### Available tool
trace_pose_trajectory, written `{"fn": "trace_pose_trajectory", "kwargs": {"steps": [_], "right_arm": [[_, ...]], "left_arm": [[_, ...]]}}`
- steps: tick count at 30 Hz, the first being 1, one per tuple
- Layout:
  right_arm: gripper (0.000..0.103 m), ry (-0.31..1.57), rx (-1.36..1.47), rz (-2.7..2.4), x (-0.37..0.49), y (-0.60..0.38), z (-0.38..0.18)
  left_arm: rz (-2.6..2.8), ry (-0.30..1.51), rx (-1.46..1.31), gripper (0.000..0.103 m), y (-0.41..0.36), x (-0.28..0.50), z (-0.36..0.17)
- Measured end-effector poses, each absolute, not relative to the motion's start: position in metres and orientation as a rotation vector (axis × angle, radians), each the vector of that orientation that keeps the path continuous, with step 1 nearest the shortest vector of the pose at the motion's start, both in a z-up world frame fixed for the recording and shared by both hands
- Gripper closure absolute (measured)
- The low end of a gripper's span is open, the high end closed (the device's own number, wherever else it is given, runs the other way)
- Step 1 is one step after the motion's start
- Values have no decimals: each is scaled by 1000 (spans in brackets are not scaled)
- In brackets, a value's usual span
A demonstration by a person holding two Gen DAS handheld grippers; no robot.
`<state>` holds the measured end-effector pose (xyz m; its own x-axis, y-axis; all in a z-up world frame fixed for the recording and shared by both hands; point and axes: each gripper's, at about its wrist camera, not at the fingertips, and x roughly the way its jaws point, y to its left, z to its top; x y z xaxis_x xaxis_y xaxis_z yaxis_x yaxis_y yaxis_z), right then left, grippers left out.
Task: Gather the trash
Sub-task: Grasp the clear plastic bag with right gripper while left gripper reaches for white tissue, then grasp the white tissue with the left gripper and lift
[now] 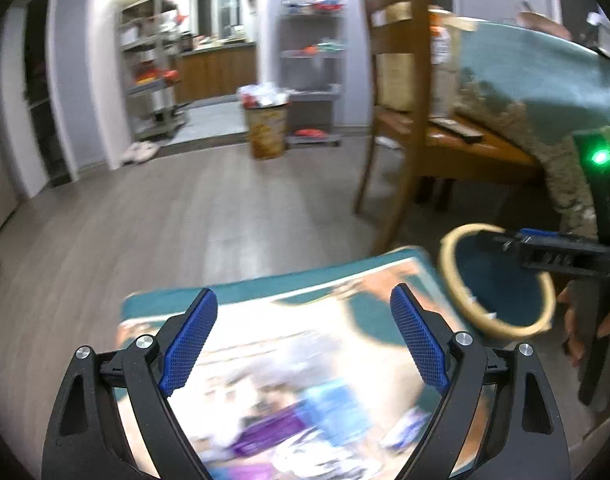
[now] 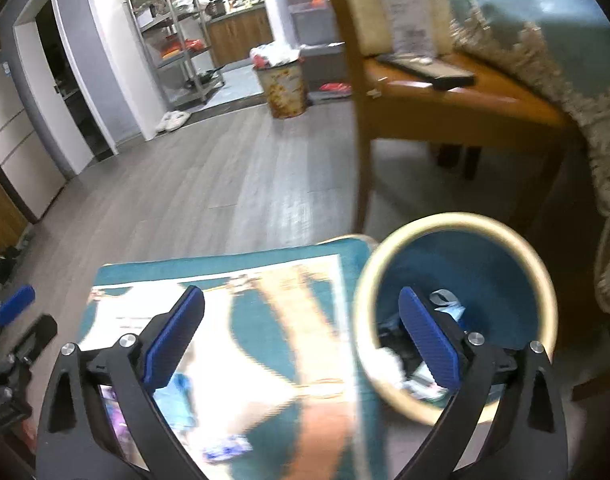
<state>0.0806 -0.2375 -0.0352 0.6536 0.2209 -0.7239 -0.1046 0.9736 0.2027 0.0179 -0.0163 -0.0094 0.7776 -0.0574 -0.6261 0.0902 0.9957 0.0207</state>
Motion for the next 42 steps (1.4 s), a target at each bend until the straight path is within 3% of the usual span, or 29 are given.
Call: {"fn": "trace_pose_trajectory", "kwargs": {"steps": [16, 18, 21, 24, 26, 28, 30, 35, 42], "right_arm": [[8, 1013, 85, 301, 87, -92, -94], [15, 1042, 64, 311, 88, -80, -105], [33, 1099, 43, 349, 89, -68, -124], [57, 1132, 38, 361, 96, -63, -137], [79, 1158, 58, 384, 99, -64, -143], [86, 1165, 78, 393, 101, -67, -143], [89, 1154, 110, 398, 103, -74, -137], [90, 1104, 115, 402, 104, -85, -121], [90, 1092, 115, 395, 104, -97, -112]], "left_arm": [[161, 871, -157, 15, 136, -3, -82], [160, 900, -179, 15, 142, -1, -94], [148, 923, -136, 15, 139, 2, -104], [133, 936, -107, 15, 135, 5, -110], [95, 934, -124, 15, 132, 6, -112], [66, 937, -118, 15, 126, 9, -114], [16, 947, -127, 16, 117, 11, -116], [-92, 1022, -95, 37, 87, 20, -132], [-53, 1127, -93, 44, 83, 24, -156]]}}
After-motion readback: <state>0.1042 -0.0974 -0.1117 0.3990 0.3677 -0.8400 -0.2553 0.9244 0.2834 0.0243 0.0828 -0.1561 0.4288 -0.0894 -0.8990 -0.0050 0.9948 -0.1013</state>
